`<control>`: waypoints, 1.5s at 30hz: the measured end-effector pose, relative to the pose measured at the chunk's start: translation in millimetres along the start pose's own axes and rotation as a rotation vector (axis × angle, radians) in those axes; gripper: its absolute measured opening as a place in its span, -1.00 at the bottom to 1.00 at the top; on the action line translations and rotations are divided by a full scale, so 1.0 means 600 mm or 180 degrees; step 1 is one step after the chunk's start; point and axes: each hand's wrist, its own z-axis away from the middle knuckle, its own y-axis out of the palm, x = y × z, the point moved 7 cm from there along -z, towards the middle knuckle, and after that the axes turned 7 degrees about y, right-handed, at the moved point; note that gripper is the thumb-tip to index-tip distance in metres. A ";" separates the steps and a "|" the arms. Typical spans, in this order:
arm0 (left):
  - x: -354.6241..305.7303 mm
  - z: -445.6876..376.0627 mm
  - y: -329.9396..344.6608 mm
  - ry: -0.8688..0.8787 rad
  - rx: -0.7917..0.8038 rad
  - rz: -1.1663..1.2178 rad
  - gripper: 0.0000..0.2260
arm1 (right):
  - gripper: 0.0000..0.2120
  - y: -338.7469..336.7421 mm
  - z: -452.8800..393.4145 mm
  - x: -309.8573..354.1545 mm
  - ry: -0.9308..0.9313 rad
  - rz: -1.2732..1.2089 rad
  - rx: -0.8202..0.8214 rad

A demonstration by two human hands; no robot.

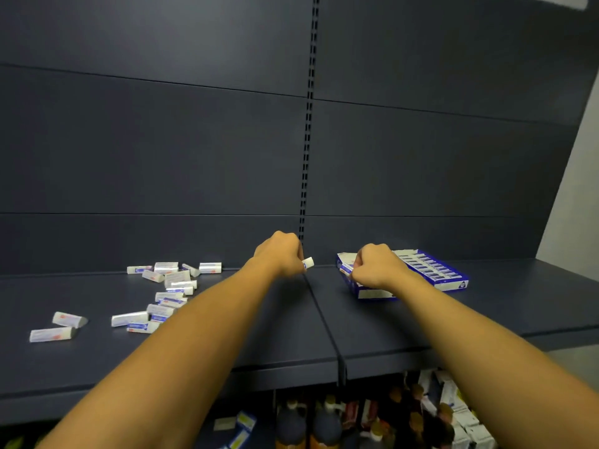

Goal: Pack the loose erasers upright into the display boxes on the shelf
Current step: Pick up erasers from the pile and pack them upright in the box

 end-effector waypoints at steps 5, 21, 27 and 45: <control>-0.018 -0.033 0.026 -0.0056 0.0014 0.0197 -0.87 | -0.81 0.000 -0.035 -0.041 -0.0007 -0.0066 0.0009; -0.076 -0.234 0.096 0.0179 0.0076 0.0734 -0.88 | -0.89 0.013 -0.219 -0.110 0.0136 -0.0677 -0.0113; -0.087 -0.263 0.124 -0.0028 0.0016 0.1100 -0.87 | -0.91 0.033 -0.273 -0.129 -0.0042 -0.0757 -0.0023; -0.045 -0.228 0.200 -0.0463 -0.1070 0.3100 -0.83 | -0.85 0.061 -0.310 -0.187 -0.0381 -0.2012 0.0144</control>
